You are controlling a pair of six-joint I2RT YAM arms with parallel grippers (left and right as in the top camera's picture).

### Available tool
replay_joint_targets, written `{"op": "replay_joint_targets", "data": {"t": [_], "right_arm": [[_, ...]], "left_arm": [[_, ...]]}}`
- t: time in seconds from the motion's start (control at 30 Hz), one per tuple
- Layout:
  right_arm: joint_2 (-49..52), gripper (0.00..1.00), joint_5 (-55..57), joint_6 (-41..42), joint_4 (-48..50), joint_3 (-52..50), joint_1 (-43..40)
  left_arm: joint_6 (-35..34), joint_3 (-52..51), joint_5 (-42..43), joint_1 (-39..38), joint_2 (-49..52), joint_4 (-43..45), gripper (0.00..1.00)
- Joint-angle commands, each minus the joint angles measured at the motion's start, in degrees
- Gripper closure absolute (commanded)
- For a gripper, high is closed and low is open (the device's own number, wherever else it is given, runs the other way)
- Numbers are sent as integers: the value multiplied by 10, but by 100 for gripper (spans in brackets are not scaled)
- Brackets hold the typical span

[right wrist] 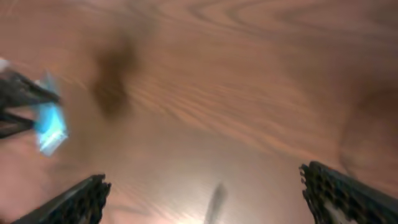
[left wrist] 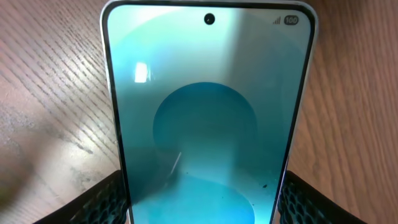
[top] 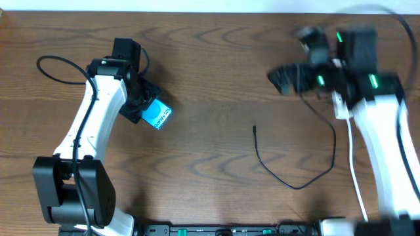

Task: Plug charger to phone and switch on socket
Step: 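Move the right gripper toward the phone held by the left gripper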

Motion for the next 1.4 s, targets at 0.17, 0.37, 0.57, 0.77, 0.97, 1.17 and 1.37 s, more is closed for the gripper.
{"op": "replay_joint_targets", "data": {"t": [0.17,0.37,0.57,0.77,0.97,1.17,1.37], "right_arm": [[229,1,-421,253,172,90,15],[294,1,-454,273,193,90,55],[304,1,-400,260,193,90,121],[304,1,-311,260,193,90,196],[304,1,-299,260,193,90,215],[304,1,-299,261,192,90,226],[304,1,-299,261,185,90,229]], "left_arm": [[-3,1,9,1,1,-3,93],[-104,1,10,1,1,-2,93],[-184,1,18,1,1,-1,93],[-244,1,108,10,1,13,93],[-279,1,205,22,1,17,93],[-291,1,235,28,1,16,93],[-338,1,268,28,1,15,93]]}}
